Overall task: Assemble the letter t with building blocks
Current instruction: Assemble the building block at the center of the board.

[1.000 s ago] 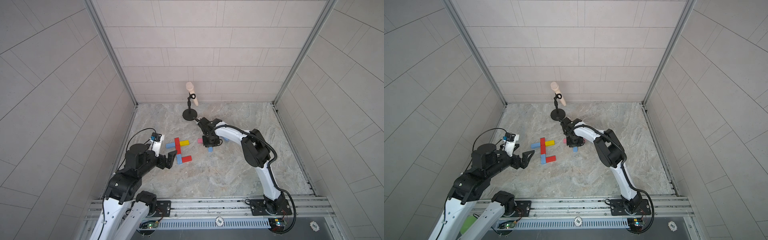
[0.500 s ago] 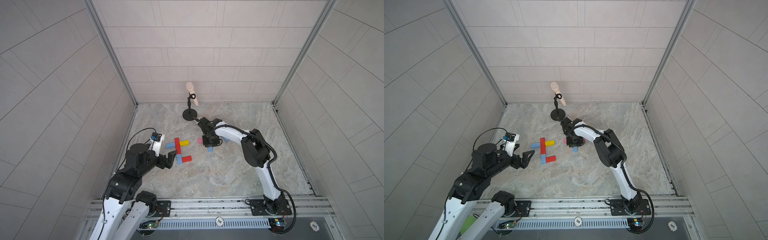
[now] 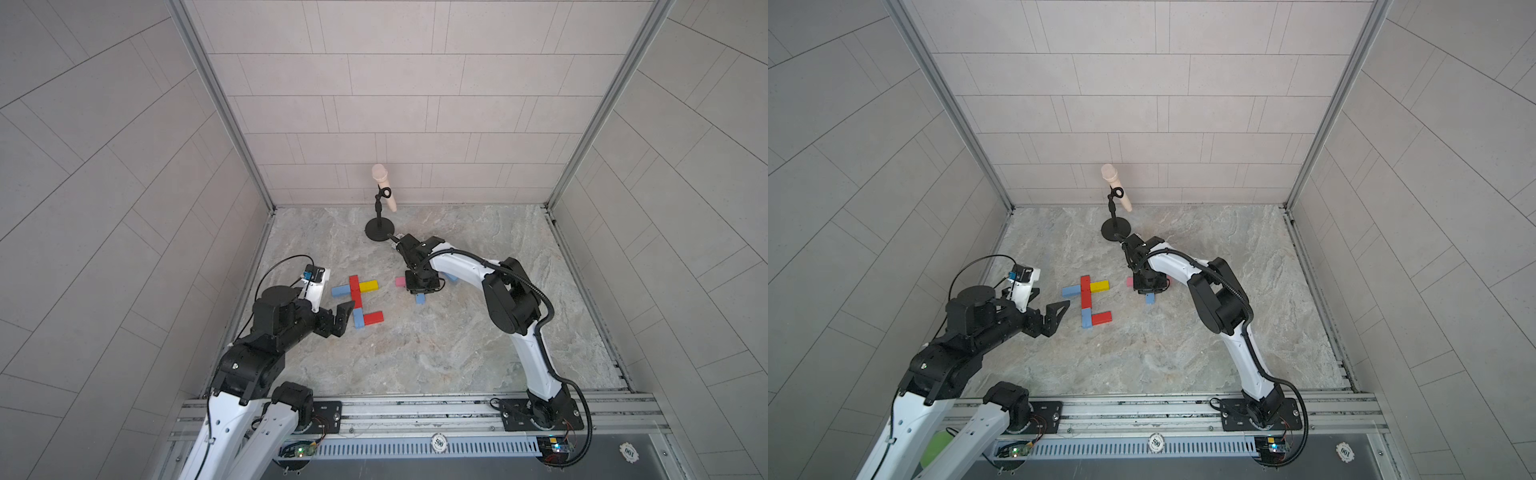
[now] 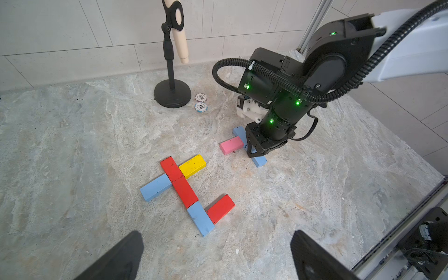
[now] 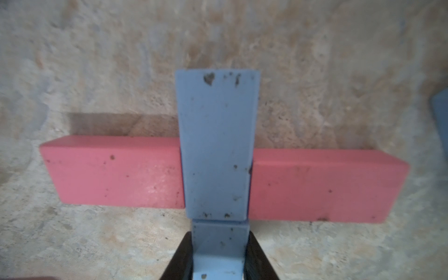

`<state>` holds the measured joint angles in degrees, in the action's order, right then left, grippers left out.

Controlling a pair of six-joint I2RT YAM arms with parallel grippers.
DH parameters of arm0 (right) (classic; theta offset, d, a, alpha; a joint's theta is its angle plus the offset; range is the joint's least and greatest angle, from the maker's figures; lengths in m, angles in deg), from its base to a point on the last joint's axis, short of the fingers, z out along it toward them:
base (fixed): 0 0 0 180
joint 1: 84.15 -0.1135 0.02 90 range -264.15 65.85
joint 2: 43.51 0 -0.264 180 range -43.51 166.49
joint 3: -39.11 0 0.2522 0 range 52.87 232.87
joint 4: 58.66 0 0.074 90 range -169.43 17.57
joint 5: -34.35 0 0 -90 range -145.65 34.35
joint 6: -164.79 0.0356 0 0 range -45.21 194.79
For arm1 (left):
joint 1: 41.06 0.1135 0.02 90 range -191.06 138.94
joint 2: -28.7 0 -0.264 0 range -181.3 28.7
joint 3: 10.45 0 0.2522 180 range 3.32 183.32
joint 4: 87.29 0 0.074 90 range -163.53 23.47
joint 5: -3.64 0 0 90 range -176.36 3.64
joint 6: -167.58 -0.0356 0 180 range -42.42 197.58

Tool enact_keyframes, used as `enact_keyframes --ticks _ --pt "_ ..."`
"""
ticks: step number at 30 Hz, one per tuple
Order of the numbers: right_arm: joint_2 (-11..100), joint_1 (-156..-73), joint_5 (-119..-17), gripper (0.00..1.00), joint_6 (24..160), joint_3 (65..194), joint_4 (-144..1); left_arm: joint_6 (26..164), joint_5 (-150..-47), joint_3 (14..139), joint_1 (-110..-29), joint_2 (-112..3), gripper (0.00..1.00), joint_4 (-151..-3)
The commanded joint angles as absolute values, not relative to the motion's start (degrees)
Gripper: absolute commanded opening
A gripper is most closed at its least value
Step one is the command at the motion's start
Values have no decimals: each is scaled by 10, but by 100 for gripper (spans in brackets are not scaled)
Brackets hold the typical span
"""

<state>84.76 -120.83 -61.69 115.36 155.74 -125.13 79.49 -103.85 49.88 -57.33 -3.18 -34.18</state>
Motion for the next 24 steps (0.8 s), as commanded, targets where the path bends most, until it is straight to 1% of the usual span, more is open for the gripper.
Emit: enact_keyframes --ticks 1,13,24 --pt "876 -1201 -601 24 1163 1564 -1255 790 -1035 493 -575 -32 100 -344" --pt "877 -1196 -599 25 1161 1566 -1257 791 -1037 489 -575 -32 100 -347" --pt "878 -1197 -604 32 1162 1566 -1256 789 -1037 488 -575 -33 100 -347"
